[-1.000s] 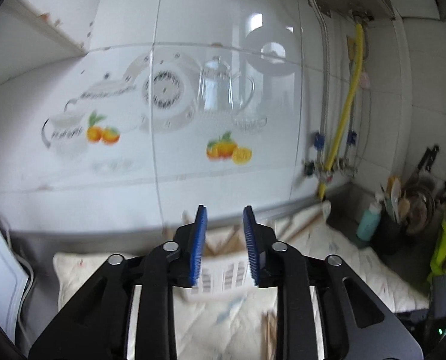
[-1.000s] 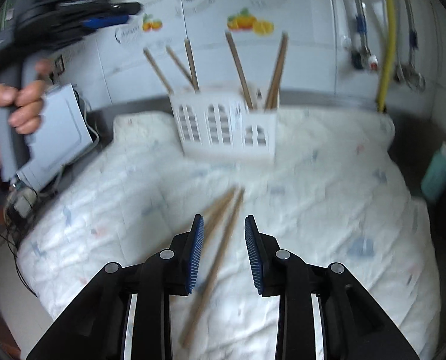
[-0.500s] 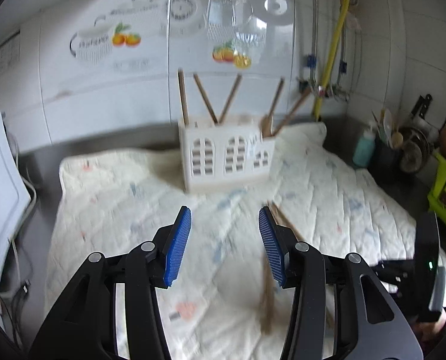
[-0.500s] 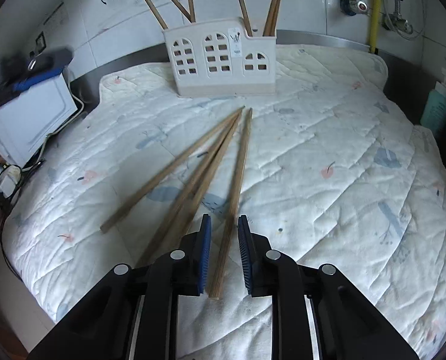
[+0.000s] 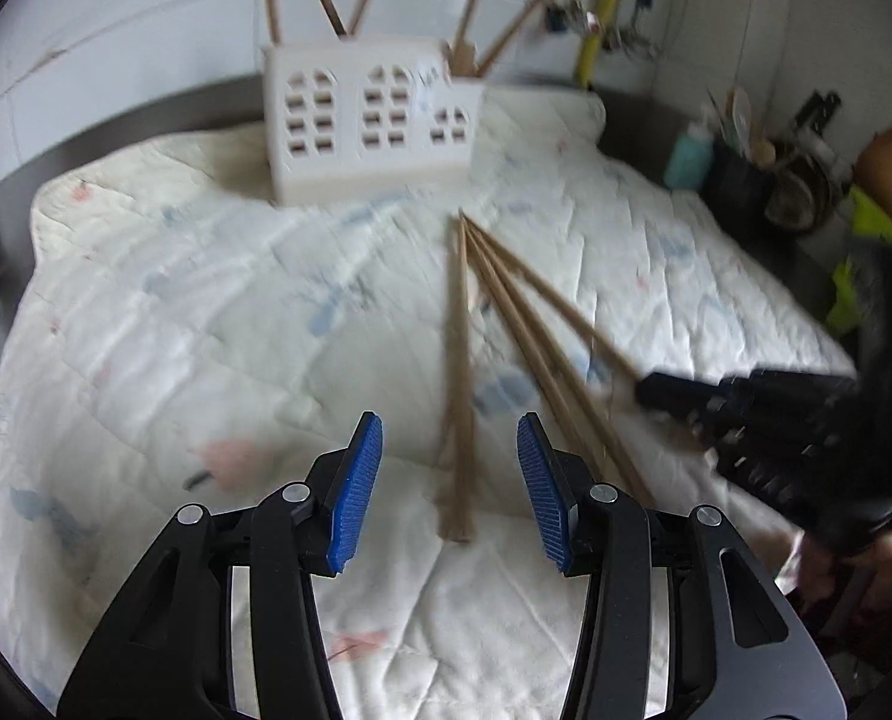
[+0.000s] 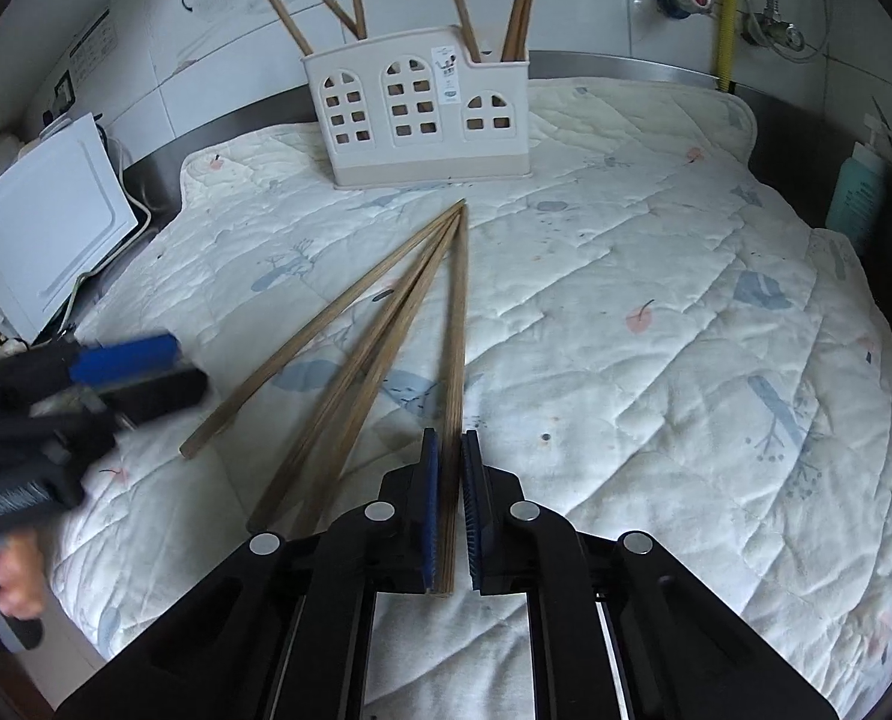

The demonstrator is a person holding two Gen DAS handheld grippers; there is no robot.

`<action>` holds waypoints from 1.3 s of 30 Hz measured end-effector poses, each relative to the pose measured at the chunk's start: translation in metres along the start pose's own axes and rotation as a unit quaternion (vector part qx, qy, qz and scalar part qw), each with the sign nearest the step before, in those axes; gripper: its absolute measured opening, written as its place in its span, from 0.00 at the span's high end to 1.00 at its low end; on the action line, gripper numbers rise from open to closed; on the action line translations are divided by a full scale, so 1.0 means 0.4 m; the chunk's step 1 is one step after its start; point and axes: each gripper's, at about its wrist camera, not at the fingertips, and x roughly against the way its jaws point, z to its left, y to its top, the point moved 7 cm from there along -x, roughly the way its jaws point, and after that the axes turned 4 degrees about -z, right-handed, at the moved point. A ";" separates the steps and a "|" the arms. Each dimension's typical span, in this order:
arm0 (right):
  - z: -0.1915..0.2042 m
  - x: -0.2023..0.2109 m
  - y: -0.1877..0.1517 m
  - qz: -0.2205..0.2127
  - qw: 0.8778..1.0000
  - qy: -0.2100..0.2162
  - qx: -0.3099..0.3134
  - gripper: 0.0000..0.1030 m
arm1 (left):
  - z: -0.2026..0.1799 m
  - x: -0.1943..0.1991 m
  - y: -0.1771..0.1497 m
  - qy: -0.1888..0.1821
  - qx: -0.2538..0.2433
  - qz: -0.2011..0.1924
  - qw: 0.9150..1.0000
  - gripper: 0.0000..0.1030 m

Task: Organize utensils
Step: 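Open the left gripper over the holder and return both grippers to the chopsticks, then close the left gripper on a chopstick while the right gripper grasps another, then carry both chopsticks up over the holder and lower them into it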

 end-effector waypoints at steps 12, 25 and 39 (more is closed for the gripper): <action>-0.045 0.123 0.081 -0.068 0.998 -0.013 0.003 0.94 | -0.004 -0.064 -0.015 -0.008 0.017 0.020 1.000 0.69; -0.021 0.205 0.166 -0.123 0.992 -0.006 0.025 0.94 | -0.008 -0.066 -0.020 0.007 0.016 0.012 1.000 0.87; -0.036 0.268 0.258 -0.148 0.988 0.013 0.030 0.94 | 0.000 -0.013 0.058 -0.013 0.027 -0.034 0.999 0.95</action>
